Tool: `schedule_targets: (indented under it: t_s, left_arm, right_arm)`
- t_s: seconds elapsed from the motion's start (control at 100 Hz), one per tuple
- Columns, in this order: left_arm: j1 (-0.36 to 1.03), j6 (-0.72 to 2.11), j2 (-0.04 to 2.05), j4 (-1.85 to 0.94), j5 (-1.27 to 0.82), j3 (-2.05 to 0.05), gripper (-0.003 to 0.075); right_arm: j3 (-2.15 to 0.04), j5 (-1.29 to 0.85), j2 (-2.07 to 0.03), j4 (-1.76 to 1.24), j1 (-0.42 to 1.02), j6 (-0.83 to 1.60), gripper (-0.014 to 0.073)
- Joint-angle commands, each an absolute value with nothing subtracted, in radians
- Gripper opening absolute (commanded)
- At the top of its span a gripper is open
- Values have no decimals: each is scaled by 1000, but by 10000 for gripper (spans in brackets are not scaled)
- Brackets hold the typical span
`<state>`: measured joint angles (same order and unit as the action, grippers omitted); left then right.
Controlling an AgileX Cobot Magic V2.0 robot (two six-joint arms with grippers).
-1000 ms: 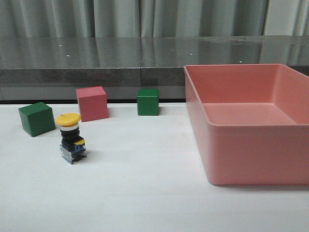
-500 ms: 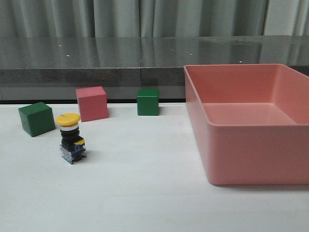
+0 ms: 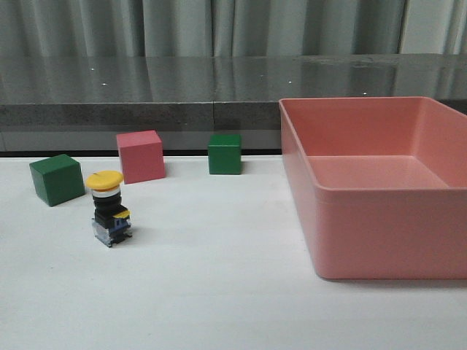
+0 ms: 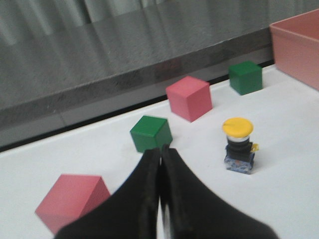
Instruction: Place and stand button with both arms
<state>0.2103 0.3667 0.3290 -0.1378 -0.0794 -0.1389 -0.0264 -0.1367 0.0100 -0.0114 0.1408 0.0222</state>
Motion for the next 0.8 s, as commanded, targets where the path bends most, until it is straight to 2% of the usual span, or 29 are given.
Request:
schedule_targets:
  t_s: [0.0, 0.13, 0.41, 0.79]
  left_arm:
    - [157, 291, 286, -93, 14, -103, -20]
    - [129, 235, 182, 0, 14, -45, -20]
    - [64, 158, -34, -9, 23, 32, -19]
    - [27, 140, -36, -11, 53, 46, -19]
  right_arm:
    - [-54, -52, 30, 0, 142, 23, -76]
    - [-54, -52, 30, 0, 142, 23, -76]
    - [-54, -52, 30, 0, 142, 23, -76]
    - [-54, -52, 30, 0, 142, 23, -76]
